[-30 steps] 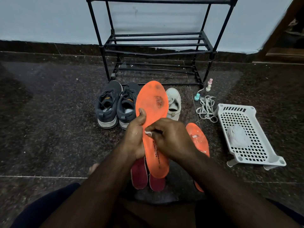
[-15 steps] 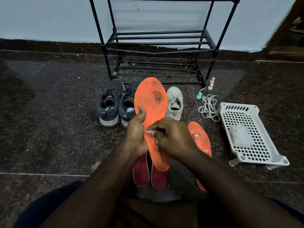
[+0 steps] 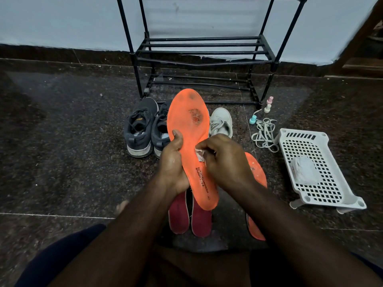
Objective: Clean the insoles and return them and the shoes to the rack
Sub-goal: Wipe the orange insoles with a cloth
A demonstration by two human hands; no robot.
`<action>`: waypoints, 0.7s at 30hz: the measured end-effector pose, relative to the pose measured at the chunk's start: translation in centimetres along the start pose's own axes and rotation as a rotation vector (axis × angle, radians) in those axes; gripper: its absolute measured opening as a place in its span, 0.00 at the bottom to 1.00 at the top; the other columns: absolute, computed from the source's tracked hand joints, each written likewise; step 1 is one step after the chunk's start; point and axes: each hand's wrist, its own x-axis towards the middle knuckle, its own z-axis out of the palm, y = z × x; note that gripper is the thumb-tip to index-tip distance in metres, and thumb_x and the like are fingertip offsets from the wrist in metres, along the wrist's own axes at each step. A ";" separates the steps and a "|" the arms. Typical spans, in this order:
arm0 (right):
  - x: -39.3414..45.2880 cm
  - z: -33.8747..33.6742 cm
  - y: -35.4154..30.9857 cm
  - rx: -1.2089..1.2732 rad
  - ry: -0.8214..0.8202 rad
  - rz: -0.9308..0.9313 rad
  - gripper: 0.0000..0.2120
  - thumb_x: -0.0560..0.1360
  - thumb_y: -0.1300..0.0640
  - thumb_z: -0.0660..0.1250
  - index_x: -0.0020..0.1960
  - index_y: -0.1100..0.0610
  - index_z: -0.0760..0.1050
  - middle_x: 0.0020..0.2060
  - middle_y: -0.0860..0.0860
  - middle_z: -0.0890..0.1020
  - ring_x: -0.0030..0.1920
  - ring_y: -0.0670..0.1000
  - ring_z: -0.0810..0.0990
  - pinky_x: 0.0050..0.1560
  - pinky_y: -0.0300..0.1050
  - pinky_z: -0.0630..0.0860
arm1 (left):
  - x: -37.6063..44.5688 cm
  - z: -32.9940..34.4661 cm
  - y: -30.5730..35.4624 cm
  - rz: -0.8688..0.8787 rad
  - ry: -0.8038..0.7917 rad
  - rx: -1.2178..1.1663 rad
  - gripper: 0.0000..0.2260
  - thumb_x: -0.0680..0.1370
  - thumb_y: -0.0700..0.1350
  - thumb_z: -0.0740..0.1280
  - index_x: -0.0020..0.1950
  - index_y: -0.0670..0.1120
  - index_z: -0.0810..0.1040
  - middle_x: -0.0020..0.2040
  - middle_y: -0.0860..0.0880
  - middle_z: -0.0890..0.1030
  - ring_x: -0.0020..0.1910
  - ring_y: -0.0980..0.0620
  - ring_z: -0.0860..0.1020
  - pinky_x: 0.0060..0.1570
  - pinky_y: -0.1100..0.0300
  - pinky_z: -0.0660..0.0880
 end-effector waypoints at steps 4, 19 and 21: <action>-1.0 0.7 -0.9 0.056 -0.079 0.004 0.07 0.71 0.64 0.72 0.46 0.55 0.84 0.41 0.48 0.83 0.44 0.46 0.80 0.48 0.35 0.72 | 0.0 0.0 0.2 -0.007 0.037 0.005 0.34 0.81 0.66 0.52 0.63 0.37 0.76 0.50 0.40 0.83 0.48 0.44 0.83 0.50 0.52 0.83; 0.8 -0.2 1.6 0.480 0.000 0.299 0.09 0.73 0.64 0.73 0.43 0.50 0.83 0.40 0.46 0.85 0.43 0.48 0.83 0.48 0.50 0.80 | -0.7 0.3 0.9 -0.123 -0.030 0.054 0.31 0.82 0.62 0.56 0.69 0.37 0.74 0.63 0.35 0.79 0.62 0.37 0.78 0.64 0.43 0.72; 1.1 -0.3 1.4 0.505 0.075 0.306 0.10 0.73 0.64 0.72 0.43 0.48 0.82 0.41 0.46 0.85 0.44 0.46 0.84 0.49 0.47 0.81 | -0.8 0.3 0.7 -0.124 -0.018 0.070 0.26 0.82 0.59 0.58 0.64 0.38 0.78 0.55 0.38 0.81 0.52 0.41 0.81 0.57 0.47 0.76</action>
